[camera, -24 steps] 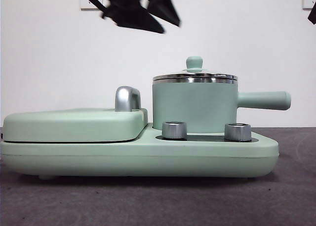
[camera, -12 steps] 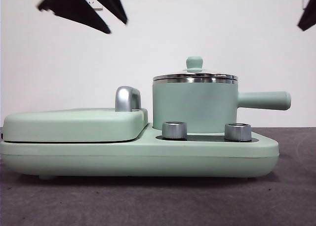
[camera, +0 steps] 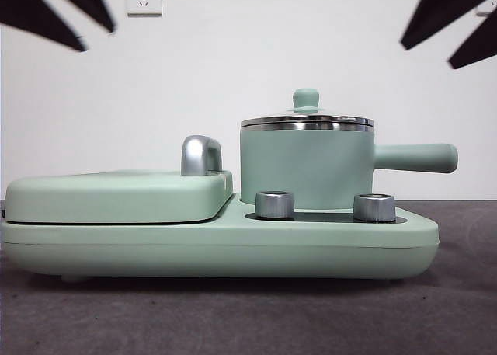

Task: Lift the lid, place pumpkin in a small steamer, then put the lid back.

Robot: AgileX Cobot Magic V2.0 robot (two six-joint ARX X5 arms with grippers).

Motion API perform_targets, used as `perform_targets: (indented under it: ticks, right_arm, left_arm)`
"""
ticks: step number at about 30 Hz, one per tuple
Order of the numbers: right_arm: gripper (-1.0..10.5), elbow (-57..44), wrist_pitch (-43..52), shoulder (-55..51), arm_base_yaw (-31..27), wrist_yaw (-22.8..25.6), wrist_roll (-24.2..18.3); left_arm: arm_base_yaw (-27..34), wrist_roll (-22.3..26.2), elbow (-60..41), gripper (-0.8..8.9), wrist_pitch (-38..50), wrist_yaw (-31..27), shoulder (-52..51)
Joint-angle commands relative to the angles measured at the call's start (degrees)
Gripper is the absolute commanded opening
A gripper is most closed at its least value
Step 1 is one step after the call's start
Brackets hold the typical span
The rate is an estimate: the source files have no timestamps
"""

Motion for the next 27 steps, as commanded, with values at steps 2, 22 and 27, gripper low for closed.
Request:
perform_targets:
  ticks: [2,22,27]
  right_arm:
    - [3.8,0.1,4.2,3.0,0.4,-2.0,-0.6]
    - [0.2,0.1,12.8,8.0,0.4,-1.8,-0.6]
    - [0.2,0.1,12.4,7.7,0.3,-2.8,-0.6]
  left_arm:
    - [1.4,-2.4,-4.2,2.18,-2.5,-1.1,-4.9]
    - [3.5,-2.4,-10.2,0.06,-10.5,-3.6,-15.8]
    - [3.5,-2.4,-10.1,0.07,-12.0,-2.7,-16.4]
